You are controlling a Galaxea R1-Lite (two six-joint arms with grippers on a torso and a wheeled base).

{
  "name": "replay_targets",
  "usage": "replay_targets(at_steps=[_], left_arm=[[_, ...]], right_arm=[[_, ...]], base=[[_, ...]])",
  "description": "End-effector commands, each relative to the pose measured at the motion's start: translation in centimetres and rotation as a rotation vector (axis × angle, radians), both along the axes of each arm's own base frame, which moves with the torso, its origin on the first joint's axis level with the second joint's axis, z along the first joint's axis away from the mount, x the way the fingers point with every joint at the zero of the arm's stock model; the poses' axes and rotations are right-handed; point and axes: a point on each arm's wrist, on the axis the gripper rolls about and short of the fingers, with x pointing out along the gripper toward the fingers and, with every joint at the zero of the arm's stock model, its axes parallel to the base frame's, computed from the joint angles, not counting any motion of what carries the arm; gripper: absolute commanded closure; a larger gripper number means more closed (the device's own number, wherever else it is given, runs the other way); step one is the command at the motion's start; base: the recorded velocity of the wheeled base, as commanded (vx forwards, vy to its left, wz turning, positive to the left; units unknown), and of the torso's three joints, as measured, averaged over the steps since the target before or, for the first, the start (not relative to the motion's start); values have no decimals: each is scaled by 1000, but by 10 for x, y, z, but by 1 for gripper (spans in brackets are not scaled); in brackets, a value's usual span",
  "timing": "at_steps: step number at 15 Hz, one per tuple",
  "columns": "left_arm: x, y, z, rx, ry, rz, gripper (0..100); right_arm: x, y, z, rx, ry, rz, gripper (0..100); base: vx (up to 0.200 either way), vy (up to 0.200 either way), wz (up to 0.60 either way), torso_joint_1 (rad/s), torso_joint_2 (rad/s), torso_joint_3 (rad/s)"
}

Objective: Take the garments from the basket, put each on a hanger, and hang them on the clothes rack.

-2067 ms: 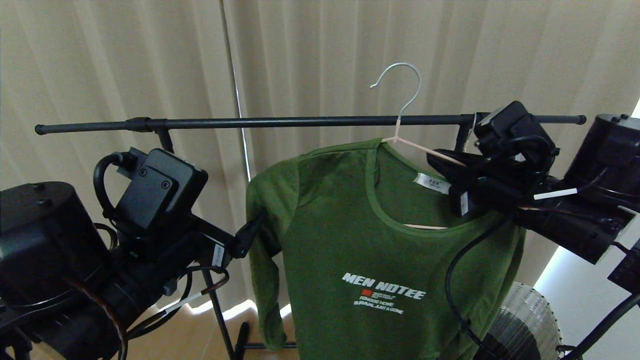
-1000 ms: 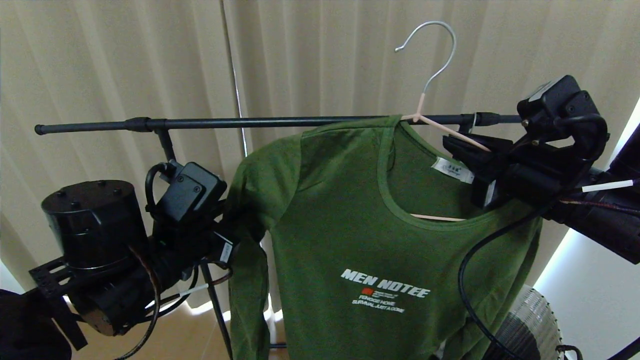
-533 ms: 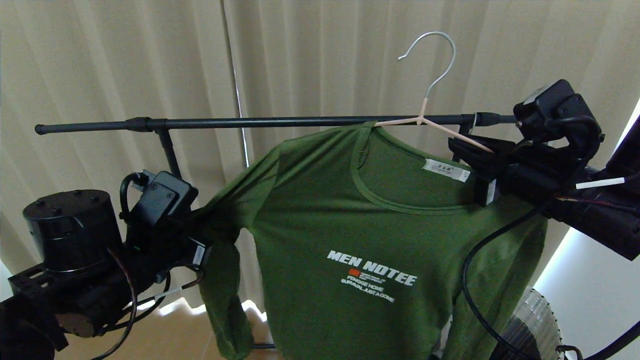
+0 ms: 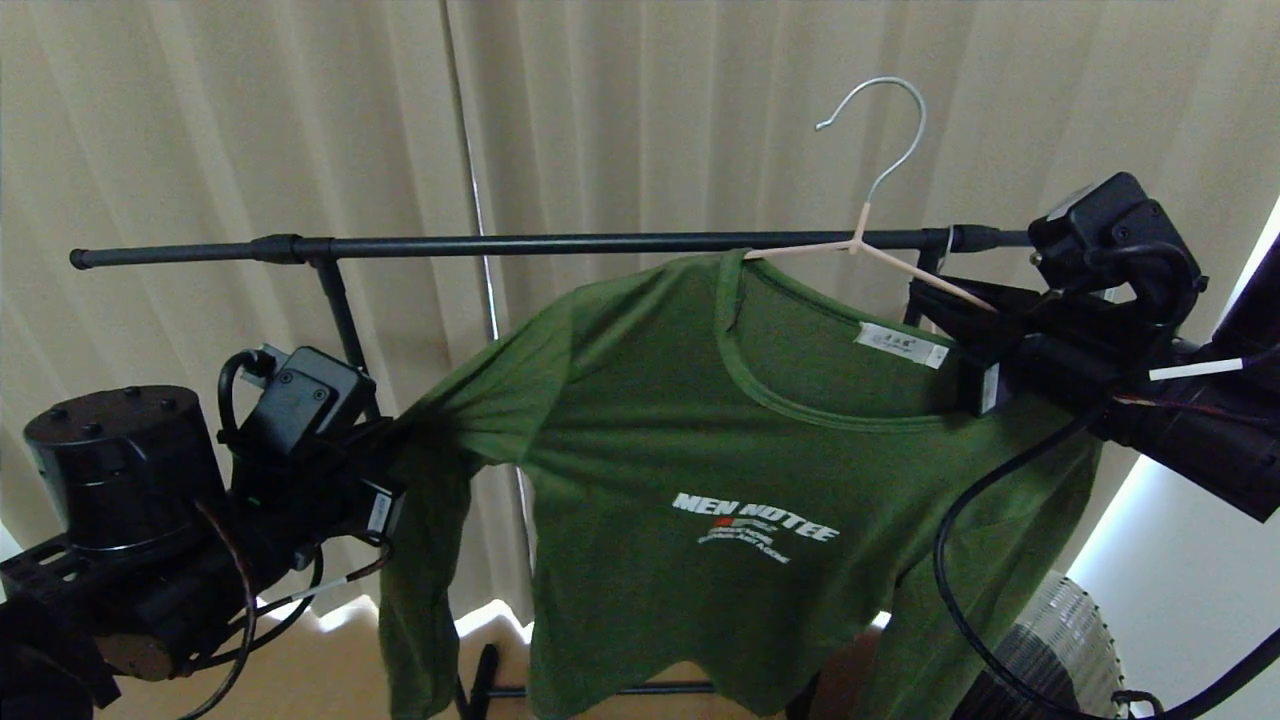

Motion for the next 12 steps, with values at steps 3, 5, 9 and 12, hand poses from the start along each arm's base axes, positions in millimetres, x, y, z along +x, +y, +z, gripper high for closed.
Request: replay_targets(at_steps=[3, 5, 9, 12], left_arm=[[-5, 0, 5, -17, -18, -15, 0], [-11, -4, 11, -32, -39, -43, 0], [-32, -23, 28, -148, -79, -169, 0], [-40, -17, 29, -149, -88, -149, 0]], right_arm=[[3, 1, -5, -9, 21, 0, 100], [2, 0, -9, -32, 76, -27, 100], [0, -1, -17, -71, 162, -64, 100], [-2, -3, -28, -124, 265, -113, 100]], base=[[0, 0, 0, 0, 0, 0], [0, 0, 0, 0, 0, 0], [0, 0, 0, 0, 0, 0], [0, 0, 0, 0, 0, 0]])
